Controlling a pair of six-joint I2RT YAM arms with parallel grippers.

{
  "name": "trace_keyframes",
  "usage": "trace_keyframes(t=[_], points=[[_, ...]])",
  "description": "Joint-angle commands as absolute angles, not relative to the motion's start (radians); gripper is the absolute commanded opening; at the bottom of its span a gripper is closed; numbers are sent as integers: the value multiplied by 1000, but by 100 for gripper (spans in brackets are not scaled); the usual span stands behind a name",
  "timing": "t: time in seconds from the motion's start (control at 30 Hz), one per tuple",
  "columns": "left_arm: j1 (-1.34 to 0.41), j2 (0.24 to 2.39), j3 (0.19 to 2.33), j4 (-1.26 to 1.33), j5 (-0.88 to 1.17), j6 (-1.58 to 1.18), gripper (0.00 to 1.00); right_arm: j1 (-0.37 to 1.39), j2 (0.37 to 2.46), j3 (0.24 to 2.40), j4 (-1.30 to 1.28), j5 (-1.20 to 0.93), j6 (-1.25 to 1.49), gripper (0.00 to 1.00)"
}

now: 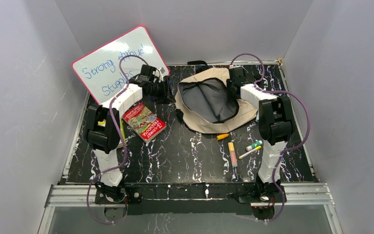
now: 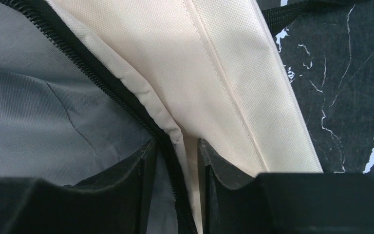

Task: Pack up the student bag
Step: Adjust the student bag at the center of the board.

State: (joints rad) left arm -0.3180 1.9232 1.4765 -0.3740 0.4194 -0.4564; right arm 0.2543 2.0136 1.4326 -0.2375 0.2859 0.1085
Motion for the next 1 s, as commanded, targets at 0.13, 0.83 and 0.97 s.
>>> trace_keyframes(t=[0.13,0.83,0.97], points=[[-402,1814,1625,-273,367,-442,40,241,1916,1437,-231,326,119,49],[-557,2113,1795,-189,324,-428,38,241,1610,1301,-214,-38,218,62],[-557,2041,1666,-189,270,-417,38,243,1572,1236,-219,-203,249,61]])
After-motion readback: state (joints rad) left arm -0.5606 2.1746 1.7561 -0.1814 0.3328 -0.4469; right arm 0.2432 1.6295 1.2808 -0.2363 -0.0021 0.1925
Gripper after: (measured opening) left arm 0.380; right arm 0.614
